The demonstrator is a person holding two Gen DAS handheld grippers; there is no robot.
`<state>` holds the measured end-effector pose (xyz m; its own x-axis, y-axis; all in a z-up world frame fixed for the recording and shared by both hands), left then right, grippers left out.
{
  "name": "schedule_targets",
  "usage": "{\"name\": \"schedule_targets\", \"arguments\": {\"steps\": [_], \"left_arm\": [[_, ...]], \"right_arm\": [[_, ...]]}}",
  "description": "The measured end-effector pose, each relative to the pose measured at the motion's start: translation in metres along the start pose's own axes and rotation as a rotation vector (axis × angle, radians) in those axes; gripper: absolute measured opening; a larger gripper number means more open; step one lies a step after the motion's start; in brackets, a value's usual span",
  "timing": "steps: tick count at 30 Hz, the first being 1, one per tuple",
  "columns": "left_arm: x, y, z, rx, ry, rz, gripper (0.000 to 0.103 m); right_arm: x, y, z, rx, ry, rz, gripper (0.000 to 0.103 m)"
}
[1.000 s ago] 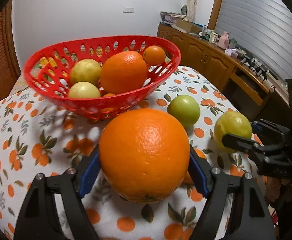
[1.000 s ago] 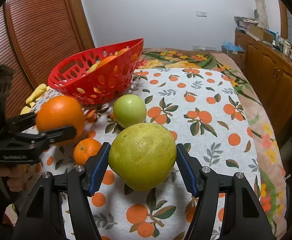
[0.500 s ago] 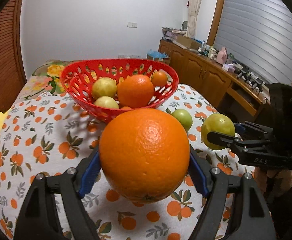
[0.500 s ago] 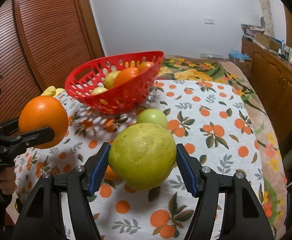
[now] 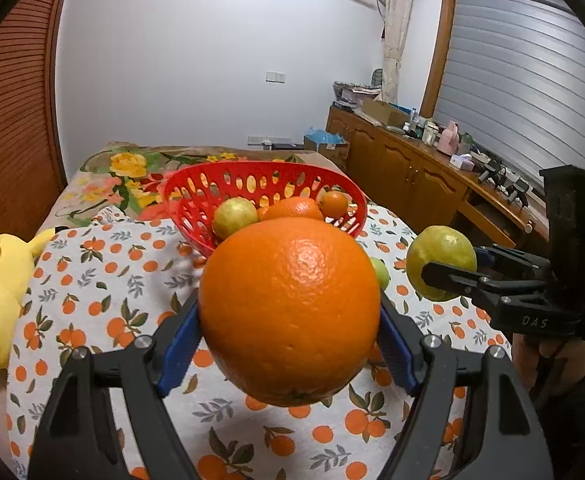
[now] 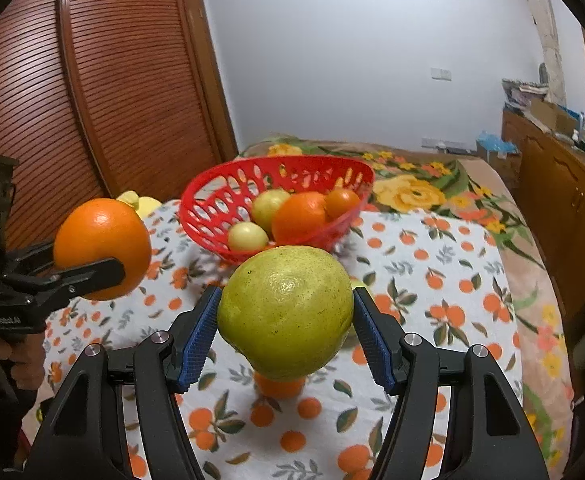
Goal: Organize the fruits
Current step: 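Lift and carry the large orange with the left tool while the right tool carries the pomelo to the basket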
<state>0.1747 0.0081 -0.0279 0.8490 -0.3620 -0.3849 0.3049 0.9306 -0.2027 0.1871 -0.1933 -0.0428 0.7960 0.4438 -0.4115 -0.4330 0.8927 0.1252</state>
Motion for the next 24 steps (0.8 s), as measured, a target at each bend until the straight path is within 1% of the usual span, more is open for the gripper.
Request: {"name": "schedule_targets", "arguments": {"steps": [7,13,17,24], "left_arm": [[-0.002,0.012,0.011,-0.003,-0.02,0.007,0.078],[0.007,0.023,0.022,-0.008,-0.02,0.014,0.078],[0.024,0.026,0.031,0.006,-0.008,0.018,0.078],[0.067,0.031,0.041,0.02,0.039,0.017,0.079]], "right_arm": [[0.017,0.01,0.02,-0.016,-0.017,0.03,0.067],[0.039,0.016,0.031,-0.036,-0.01,0.051,0.067],[0.054,0.014,0.04,-0.037,-0.008,0.061,0.067],[0.07,0.003,0.057,-0.022,-0.025,0.06,0.067]]}}
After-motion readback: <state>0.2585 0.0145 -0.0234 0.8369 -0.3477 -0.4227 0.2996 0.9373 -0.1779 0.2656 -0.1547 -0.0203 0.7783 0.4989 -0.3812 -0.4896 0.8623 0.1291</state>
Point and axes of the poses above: each gripper's, at about its wrist camera, not at the fingertips, and x roughly the way its jaws point, y to its left, z to its top, the point moved 4 cm from there along x, roughly the way its jaws point, and after that the axes turned 12 degrees about -y, right-handed, at the moved point
